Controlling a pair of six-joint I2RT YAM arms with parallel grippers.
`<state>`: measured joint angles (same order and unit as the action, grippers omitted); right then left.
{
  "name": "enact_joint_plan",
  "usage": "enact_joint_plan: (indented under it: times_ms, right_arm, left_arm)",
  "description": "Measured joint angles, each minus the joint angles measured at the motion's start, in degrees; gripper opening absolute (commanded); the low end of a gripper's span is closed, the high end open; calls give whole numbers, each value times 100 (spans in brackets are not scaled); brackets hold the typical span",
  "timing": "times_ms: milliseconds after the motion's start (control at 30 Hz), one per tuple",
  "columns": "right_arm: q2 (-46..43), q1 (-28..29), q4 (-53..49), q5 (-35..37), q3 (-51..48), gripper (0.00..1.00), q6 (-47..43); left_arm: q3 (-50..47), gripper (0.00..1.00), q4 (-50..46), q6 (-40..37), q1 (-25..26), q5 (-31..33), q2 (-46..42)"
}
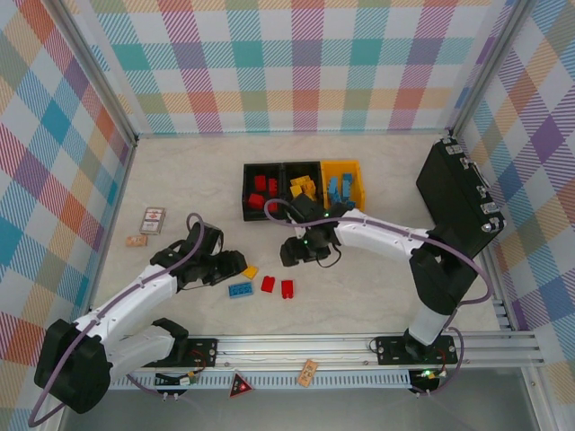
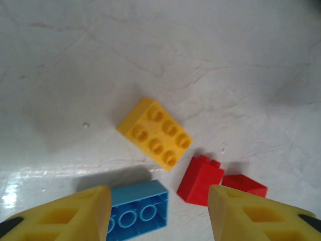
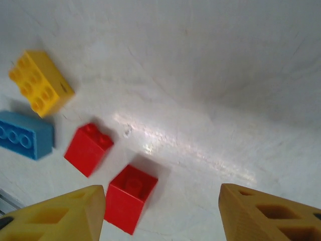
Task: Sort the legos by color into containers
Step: Pick up the lego from the bottom-center of the table.
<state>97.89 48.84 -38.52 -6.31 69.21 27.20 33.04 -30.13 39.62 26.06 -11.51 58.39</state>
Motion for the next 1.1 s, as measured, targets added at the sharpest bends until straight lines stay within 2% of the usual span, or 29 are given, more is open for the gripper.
enact_joint_plan:
  times_ms: [233, 600, 900, 1100]
  right_arm:
    - [90, 332, 20, -376, -214, 65, 61]
    - [796, 636, 42, -782, -133, 62, 116]
    - [909, 632, 22, -555, -87, 39, 304]
    - [719, 603, -33, -240, -31, 33, 343]
  left_arm:
    - [-46, 54, -33, 26, 4, 0, -9]
    - [-188, 54, 13, 136, 11, 22, -50]
    - [-284, 53, 44, 160, 15, 22, -46]
    - [-284, 53, 227, 186, 52, 20, 116]
